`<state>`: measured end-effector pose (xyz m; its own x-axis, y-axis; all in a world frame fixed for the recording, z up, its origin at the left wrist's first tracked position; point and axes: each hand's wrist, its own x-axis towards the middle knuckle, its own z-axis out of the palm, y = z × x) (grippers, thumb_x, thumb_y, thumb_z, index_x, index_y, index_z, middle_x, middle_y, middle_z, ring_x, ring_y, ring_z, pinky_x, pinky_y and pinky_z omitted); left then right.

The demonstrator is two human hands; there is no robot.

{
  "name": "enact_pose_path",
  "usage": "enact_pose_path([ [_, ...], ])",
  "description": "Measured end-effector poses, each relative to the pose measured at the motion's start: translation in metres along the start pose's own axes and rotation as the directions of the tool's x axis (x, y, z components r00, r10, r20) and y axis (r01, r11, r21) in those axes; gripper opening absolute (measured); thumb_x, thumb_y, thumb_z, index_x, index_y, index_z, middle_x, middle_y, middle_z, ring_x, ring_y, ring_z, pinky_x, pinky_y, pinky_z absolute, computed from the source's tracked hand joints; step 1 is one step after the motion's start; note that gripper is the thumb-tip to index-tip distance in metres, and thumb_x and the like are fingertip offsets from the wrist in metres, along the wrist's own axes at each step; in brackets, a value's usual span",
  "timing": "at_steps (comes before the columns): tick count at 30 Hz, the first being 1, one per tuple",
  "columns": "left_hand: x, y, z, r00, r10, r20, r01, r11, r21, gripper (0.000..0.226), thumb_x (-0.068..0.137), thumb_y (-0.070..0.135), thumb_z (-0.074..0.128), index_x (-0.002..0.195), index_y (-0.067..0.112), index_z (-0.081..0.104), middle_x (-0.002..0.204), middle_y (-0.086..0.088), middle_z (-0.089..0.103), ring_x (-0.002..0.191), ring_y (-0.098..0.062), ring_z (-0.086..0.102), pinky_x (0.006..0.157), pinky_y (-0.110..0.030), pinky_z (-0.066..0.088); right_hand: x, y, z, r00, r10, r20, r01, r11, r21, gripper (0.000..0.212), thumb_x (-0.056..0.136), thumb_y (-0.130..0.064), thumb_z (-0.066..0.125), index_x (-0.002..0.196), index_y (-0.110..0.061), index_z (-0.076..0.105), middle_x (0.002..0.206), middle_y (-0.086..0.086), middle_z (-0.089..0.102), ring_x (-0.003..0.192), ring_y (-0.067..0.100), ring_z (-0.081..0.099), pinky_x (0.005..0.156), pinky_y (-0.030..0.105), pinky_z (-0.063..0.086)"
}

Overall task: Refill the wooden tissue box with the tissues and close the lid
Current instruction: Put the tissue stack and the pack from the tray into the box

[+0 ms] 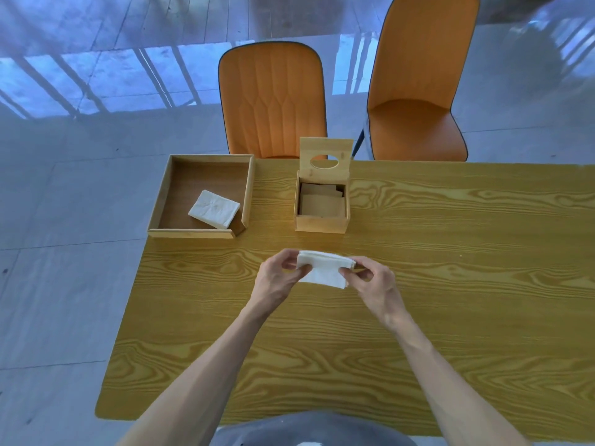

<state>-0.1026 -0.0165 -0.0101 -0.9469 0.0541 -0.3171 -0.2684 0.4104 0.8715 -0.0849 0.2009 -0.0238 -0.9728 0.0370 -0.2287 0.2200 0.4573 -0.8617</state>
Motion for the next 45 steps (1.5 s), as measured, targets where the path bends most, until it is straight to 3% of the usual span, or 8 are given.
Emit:
enact_pose_path([
  [5, 0.052, 0.037, -0.018, 0.997, 0.020, -0.076, -0.024, 0.998, -0.055, 0.031, 0.090, 0.035, 0.068, 0.117, 0.020, 0.064, 0.092, 0.007, 0.070, 0.087, -0.003, 0.065, 0.073, -0.016, 0.053, 0.062, -0.038, -0.010, 0.994, -0.064, -0.088, 0.065, 0.998, 0.009, 0.034, 0.090, -0.029, 0.072, 0.117, -0.009, 0.067, 0.097, 0.002, 0.074, 0.084, 0.011, 0.071, 0.071, 0.020, 0.058],
  [11, 0.106, 0.058, -0.024, 0.987, -0.046, -0.156, 0.038, 0.998, -0.056, 0.036, 0.092, 0.040, 0.063, 0.118, 0.015, 0.068, 0.106, -0.003, 0.073, 0.099, -0.016, 0.067, 0.084, -0.030, 0.055, 0.113, -0.065, -0.010, 0.988, -0.011, -0.153, 0.011, 1.000, 0.001, 0.023, 0.093, -0.036, 0.065, 0.105, -0.016, 0.066, 0.065, -0.003, 0.071, 0.066, 0.011, 0.068, 0.068, 0.027, 0.054],
  [15, 0.124, 0.067, -0.023, 0.980, -0.065, -0.188, 0.062, 0.998, -0.022, 0.034, 0.093, 0.038, 0.063, 0.116, 0.015, 0.070, 0.107, -0.002, 0.073, 0.098, -0.016, 0.067, 0.087, -0.034, 0.055, 0.133, -0.064, -0.005, 0.973, 0.069, -0.220, -0.073, 0.997, -0.009, 0.035, 0.088, -0.042, 0.067, 0.112, -0.017, 0.065, 0.078, 0.001, 0.075, 0.073, 0.015, 0.071, 0.074, 0.036, 0.059],
  [18, 0.130, 0.069, -0.018, 0.970, -0.072, -0.232, 0.084, 0.996, 0.043, 0.030, 0.093, 0.038, 0.063, 0.113, 0.018, 0.072, 0.105, 0.002, 0.073, 0.092, -0.015, 0.066, 0.081, -0.033, 0.054, 0.138, -0.066, -0.001, 0.960, 0.086, -0.266, -0.117, 0.988, -0.103, 0.033, 0.088, -0.041, 0.067, 0.111, -0.017, 0.067, 0.090, 0.002, 0.077, 0.079, 0.017, 0.072, 0.073, 0.033, 0.058],
  [26, 0.138, 0.054, -0.004, 0.955, -0.088, -0.284, 0.167, 0.949, 0.268, 0.032, 0.094, 0.043, 0.057, 0.115, 0.024, 0.070, 0.121, -0.002, 0.058, 0.108, -0.021, 0.058, 0.073, -0.031, 0.044, 0.142, -0.067, 0.007, 0.947, 0.009, -0.320, -0.132, 0.922, -0.364, 0.028, 0.094, -0.037, 0.062, 0.105, -0.014, 0.073, 0.105, 0.008, 0.066, 0.093, 0.024, 0.063, 0.072, 0.025, 0.037],
  [31, 0.139, 0.052, 0.001, 0.946, -0.043, -0.321, 0.131, 0.957, 0.260, 0.025, 0.092, 0.033, 0.060, 0.117, 0.027, 0.058, 0.113, 0.002, 0.064, 0.101, -0.019, 0.060, 0.070, -0.031, 0.043, 0.149, -0.064, 0.008, 0.955, 0.043, -0.295, -0.161, 0.907, -0.389, 0.024, 0.092, -0.035, 0.065, 0.109, -0.019, 0.069, 0.112, 0.007, 0.058, 0.092, 0.023, 0.062, 0.068, 0.027, 0.041],
  [36, 0.143, 0.050, 0.004, 0.944, -0.121, -0.308, 0.207, 0.943, 0.261, 0.044, 0.089, 0.023, 0.064, 0.127, 0.020, 0.043, 0.109, 0.001, 0.066, 0.096, -0.022, 0.064, 0.067, -0.034, 0.043, 0.152, -0.061, 0.012, 0.950, 0.062, -0.307, -0.188, 0.896, -0.402, 0.035, 0.086, -0.030, 0.073, 0.113, -0.018, 0.054, 0.112, 0.006, 0.059, 0.088, 0.019, 0.060, 0.069, 0.030, 0.046],
  [45, 0.144, 0.052, -0.002, 0.961, -0.164, -0.220, 0.238, 0.898, 0.371, 0.048, 0.093, 0.038, 0.057, 0.137, 0.024, 0.042, 0.114, -0.002, 0.067, 0.101, -0.028, 0.063, 0.071, -0.035, 0.044, 0.140, -0.066, 0.012, 0.952, 0.050, -0.302, -0.188, 0.873, -0.450, 0.034, 0.089, -0.027, 0.069, 0.117, -0.017, 0.053, 0.119, 0.007, 0.055, 0.094, 0.020, 0.057, 0.066, 0.029, 0.044],
])
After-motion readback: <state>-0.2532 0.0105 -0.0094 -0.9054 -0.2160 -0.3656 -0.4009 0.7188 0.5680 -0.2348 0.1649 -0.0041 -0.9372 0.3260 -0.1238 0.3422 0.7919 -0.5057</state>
